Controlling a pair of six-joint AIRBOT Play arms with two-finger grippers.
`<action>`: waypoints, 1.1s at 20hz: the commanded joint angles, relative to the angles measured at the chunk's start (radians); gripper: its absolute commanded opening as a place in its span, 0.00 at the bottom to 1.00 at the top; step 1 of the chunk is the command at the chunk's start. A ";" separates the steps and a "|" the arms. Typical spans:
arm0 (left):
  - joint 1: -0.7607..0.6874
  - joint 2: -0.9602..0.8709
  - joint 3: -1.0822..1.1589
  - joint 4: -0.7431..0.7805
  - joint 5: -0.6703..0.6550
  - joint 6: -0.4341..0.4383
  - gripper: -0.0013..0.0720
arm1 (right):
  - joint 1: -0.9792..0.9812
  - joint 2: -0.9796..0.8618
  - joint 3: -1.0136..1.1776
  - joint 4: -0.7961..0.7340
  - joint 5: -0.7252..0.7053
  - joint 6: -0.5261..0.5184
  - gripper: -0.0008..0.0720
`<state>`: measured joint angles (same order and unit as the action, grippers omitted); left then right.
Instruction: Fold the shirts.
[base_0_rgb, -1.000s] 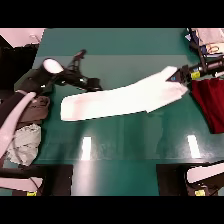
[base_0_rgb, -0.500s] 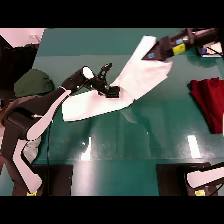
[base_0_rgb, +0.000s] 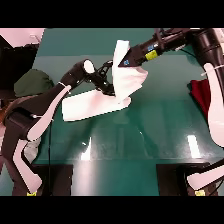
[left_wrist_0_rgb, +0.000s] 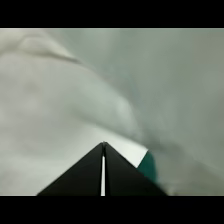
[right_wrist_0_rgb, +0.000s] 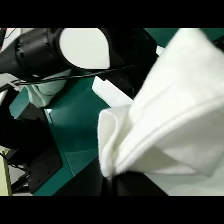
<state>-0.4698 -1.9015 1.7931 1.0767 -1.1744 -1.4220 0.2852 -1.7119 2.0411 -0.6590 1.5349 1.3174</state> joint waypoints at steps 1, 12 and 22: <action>0.013 0.086 0.030 0.310 -0.153 -0.014 0.05 | 0.043 -0.013 -0.011 -0.024 -0.031 -0.006 0.03; 0.382 0.436 0.030 0.390 -0.395 -0.012 0.05 | 0.163 -0.056 -0.028 -0.025 -0.140 -0.057 0.03; 0.405 0.500 0.030 0.353 -0.404 -0.047 0.05 | 0.459 -0.321 0.033 0.014 -0.517 -0.198 0.72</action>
<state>-0.0692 -1.4090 1.8225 1.4551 -1.5791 -1.4475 0.6556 -1.9770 2.0701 -0.6697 1.1919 1.1725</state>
